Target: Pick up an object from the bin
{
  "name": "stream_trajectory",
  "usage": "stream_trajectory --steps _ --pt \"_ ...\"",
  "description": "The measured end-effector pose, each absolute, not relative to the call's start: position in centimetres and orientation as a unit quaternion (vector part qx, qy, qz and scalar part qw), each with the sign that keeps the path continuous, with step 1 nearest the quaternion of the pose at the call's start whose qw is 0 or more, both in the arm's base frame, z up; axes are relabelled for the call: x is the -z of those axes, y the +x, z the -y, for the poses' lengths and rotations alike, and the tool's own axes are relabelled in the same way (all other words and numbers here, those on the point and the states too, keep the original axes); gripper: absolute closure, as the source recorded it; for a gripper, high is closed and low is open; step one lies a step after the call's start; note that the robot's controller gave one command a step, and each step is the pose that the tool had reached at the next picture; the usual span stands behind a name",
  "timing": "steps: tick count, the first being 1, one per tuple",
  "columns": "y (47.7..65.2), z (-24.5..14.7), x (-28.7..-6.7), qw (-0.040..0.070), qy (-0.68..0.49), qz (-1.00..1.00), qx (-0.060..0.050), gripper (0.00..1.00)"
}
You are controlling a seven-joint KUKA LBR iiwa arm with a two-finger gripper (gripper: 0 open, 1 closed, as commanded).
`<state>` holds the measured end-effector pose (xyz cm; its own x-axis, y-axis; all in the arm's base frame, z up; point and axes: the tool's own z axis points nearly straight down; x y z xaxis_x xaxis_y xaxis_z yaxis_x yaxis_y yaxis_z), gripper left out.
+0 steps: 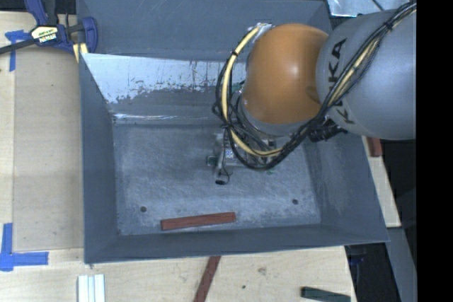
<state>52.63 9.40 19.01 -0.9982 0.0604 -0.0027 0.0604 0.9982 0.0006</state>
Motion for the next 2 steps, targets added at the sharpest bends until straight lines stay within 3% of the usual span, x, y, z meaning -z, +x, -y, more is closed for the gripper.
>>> stream_trajectory --steps 1,2 --pt "52.6 -9.4 -19.0 0.001 0.030 -1.000 0.000 1.00" --pt "56.1 -7.7 -29.1 0.003 -0.219 -0.976 0.000 1.00"
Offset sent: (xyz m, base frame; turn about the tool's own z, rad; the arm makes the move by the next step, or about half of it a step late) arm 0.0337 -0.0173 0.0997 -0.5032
